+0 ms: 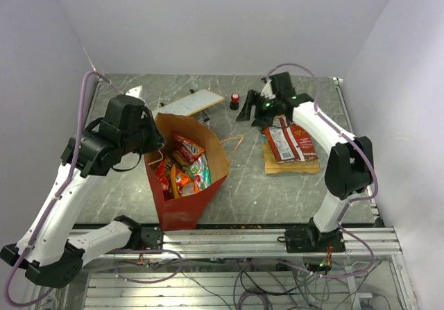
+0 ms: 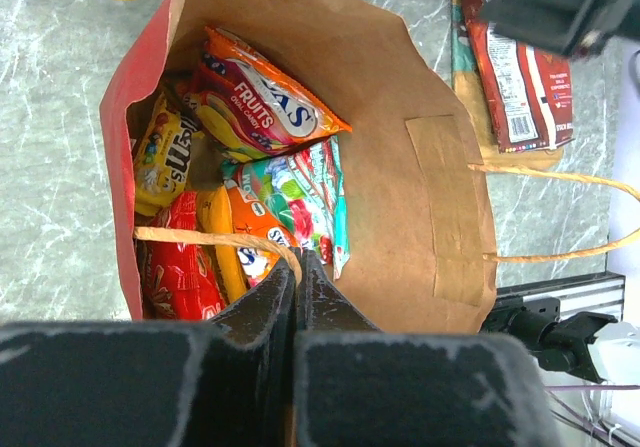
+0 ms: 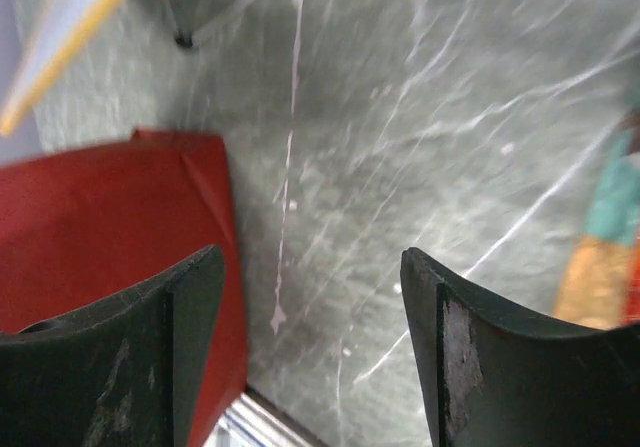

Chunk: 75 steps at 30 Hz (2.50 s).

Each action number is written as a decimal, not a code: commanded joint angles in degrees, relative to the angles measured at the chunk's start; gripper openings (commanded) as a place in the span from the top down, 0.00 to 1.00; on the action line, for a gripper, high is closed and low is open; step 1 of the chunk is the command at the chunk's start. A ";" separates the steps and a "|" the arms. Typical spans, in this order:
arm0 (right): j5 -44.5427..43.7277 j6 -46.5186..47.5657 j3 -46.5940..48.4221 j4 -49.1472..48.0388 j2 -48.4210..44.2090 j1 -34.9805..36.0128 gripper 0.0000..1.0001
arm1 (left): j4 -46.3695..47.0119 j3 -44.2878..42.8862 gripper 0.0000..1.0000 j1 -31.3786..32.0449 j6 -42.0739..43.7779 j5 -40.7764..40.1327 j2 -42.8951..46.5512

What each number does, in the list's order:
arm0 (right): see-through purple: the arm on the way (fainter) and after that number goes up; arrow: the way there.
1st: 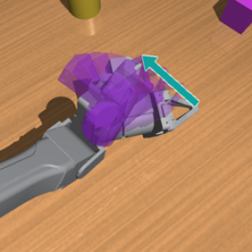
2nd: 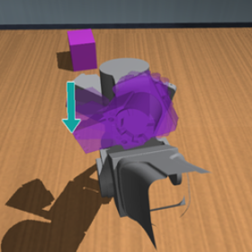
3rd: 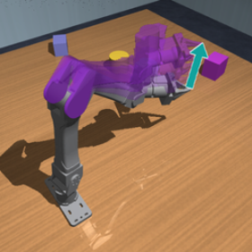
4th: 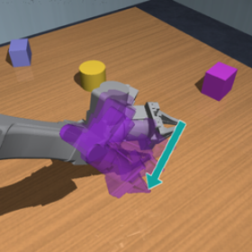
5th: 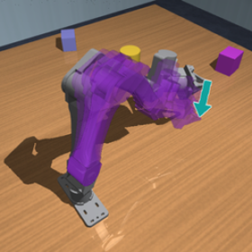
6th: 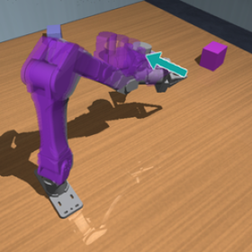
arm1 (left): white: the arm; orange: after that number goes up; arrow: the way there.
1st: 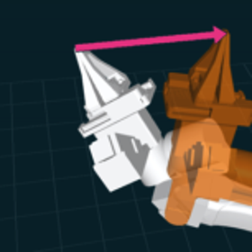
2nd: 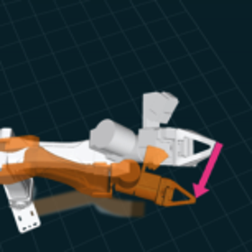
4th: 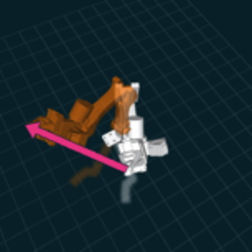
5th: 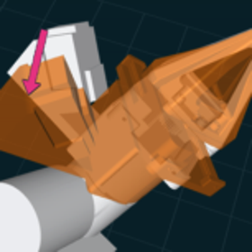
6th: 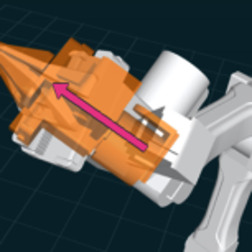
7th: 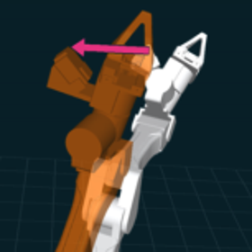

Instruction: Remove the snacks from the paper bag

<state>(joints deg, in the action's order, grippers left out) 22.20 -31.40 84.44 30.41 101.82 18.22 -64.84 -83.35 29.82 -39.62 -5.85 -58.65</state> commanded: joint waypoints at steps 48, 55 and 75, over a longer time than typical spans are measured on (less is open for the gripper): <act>-15.99 -1.23 2.74 1.69 -17.17 31.79 0.43 | 4.89 -3.91 0.93 -0.29 5.44 4.79 -2.54; -20.03 -2.47 0.32 -7.27 -11.30 36.74 0.55 | 6.82 -2.65 0.93 -0.29 3.40 6.02 -1.67; -51.14 3.10 0.24 -6.89 2.26 44.53 0.63 | 7.62 -3.43 0.93 -0.31 2.54 6.58 -2.18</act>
<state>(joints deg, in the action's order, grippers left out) -22.39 -29.12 85.69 26.33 101.89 62.17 -58.87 -85.86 29.82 -36.93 -0.21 -60.99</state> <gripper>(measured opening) 0.359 0.076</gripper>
